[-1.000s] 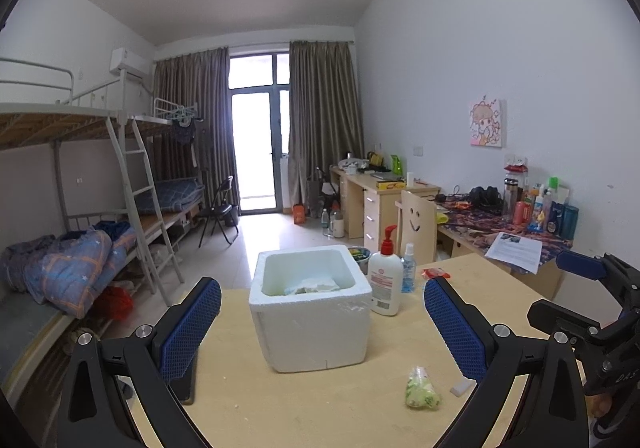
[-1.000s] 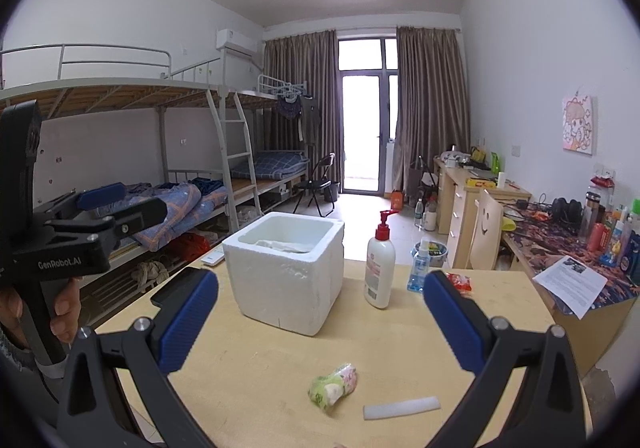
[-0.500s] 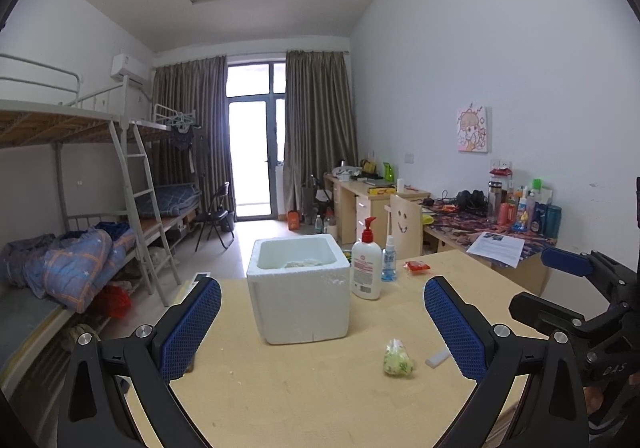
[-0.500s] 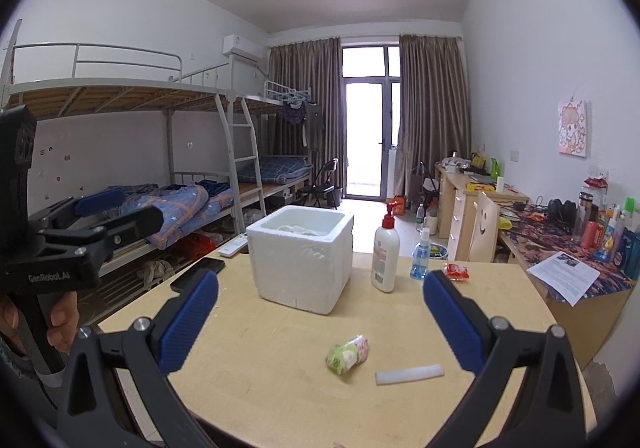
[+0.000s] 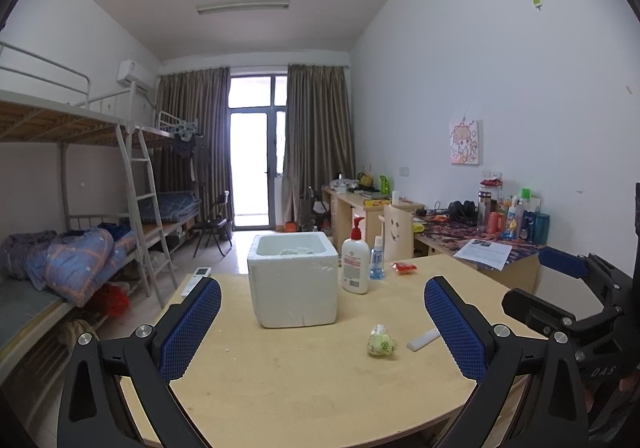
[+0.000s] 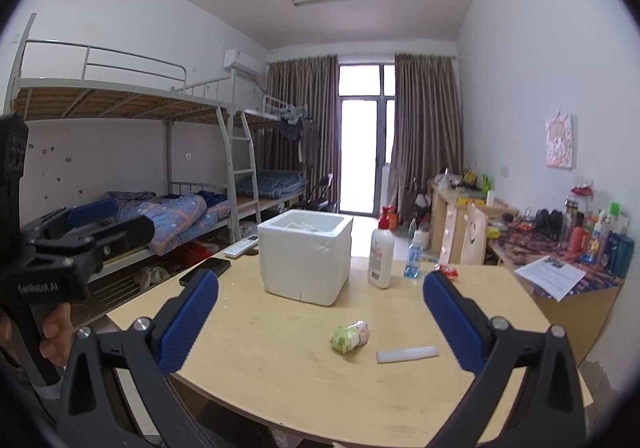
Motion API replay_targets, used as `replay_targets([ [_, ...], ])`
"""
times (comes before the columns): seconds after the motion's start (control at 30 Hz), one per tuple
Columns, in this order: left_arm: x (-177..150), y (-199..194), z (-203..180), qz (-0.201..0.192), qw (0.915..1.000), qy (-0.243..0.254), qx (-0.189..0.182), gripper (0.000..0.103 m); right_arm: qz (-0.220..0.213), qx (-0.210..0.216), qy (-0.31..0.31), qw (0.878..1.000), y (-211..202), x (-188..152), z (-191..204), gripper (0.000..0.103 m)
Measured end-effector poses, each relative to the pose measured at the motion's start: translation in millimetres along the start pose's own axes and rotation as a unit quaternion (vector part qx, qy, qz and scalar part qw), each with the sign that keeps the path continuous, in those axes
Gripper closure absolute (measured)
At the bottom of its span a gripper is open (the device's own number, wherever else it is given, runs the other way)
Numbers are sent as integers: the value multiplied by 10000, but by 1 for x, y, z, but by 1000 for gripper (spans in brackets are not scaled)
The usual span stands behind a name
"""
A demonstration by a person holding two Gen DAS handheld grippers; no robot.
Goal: Organize soft objects
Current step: 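Move both tools over the table toward the green packet and white strip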
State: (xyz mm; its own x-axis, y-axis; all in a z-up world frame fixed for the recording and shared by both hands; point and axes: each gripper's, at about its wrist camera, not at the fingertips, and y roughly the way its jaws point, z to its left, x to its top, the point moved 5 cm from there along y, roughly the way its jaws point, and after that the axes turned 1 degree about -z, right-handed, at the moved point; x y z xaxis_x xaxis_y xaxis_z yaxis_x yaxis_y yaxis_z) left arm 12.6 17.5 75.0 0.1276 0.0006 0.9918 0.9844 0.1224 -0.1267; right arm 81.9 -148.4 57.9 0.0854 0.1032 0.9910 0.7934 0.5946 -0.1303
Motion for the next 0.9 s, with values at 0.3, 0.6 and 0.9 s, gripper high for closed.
replay_targets([
  [0.3, -26, 3, -9, -31, 10000, 27, -65, 1, -105, -303, -76, 9995, -9, -16, -7, 0],
  [0.6, -56, 21, -25, 118, 9990, -9, -433, 1, 43, -384, 154, 9991, -4, -42, -31, 0],
  [0.9, -86, 50, -24, 194, 9990, -195, -351, 1, 148, -433, 380, 9982, 10, -65, -44, 0],
])
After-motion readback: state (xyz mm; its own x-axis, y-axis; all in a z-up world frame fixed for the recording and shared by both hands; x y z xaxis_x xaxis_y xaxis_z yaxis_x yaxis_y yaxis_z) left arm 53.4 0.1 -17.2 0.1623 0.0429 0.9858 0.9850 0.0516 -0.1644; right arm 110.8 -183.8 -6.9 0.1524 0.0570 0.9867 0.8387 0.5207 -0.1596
